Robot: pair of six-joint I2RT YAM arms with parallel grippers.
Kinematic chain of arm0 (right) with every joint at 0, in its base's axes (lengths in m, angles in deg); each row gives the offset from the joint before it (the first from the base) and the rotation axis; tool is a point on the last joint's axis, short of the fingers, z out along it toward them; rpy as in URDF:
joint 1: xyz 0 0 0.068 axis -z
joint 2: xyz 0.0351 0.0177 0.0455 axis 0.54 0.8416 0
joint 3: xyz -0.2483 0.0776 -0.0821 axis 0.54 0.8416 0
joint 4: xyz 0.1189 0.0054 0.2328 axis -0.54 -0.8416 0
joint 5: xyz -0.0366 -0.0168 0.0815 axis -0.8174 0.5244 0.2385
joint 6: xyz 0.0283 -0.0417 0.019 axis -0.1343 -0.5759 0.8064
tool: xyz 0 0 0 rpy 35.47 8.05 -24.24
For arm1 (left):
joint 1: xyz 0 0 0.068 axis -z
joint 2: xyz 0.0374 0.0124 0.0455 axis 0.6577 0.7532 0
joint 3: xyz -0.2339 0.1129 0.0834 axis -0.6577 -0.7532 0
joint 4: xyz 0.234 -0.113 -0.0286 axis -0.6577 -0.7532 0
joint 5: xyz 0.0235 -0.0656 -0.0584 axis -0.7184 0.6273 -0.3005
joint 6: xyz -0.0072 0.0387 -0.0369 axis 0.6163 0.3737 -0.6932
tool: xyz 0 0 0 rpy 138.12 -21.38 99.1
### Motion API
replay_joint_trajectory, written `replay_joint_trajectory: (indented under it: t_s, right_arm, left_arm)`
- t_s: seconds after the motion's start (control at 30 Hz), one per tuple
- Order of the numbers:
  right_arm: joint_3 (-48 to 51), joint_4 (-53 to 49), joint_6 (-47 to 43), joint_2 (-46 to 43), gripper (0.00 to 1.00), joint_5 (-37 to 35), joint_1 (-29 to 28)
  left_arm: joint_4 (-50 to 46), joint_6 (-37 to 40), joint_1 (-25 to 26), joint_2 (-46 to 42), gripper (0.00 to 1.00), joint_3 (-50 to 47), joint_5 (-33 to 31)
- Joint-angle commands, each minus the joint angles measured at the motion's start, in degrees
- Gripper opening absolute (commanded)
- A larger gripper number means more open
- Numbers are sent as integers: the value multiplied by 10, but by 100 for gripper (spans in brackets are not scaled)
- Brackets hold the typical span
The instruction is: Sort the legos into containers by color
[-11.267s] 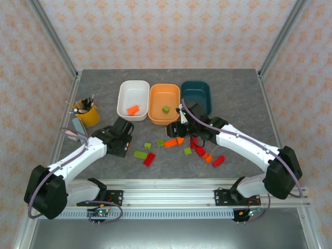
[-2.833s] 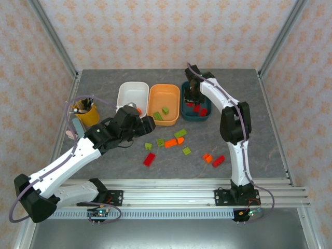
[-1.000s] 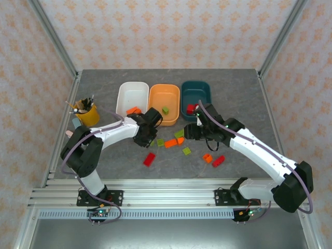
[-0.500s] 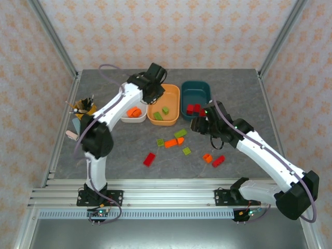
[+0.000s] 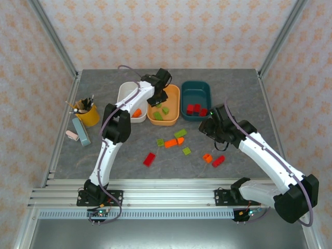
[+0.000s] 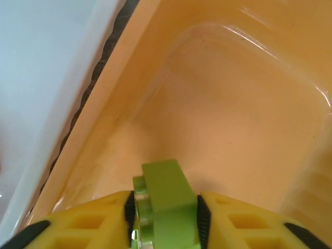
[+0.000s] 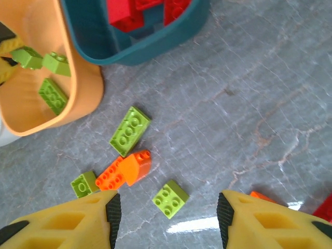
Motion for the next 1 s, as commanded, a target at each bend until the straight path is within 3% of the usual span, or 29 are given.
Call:
replay_joint_trajectory:
  t_s: [0.0, 0.1, 0.33, 0.6, 0.8, 0.97]
  right_arm:
    - [5, -90, 72, -5, 54, -40, 11]
    - [18, -142, 126, 1, 54, -30, 35]
    - [101, -113, 181, 8, 59, 32, 95]
    - [180, -60, 198, 36, 57, 77, 126]
    - [232, 18, 200, 64, 44, 73, 133]
    - [204, 5, 171, 61, 17, 36, 137]
  left_arm:
    - [-24, 17, -4, -7, 47, 19, 8]
    - [-21, 18, -4, -20, 54, 18, 12]
    - [-19, 35, 13, -107, 61, 10, -10]
    - [86, 93, 97, -318, 66, -162, -4]
    - [164, 102, 158, -456, 67, -332, 34]
    - [208, 81, 181, -567, 67, -473, 53]
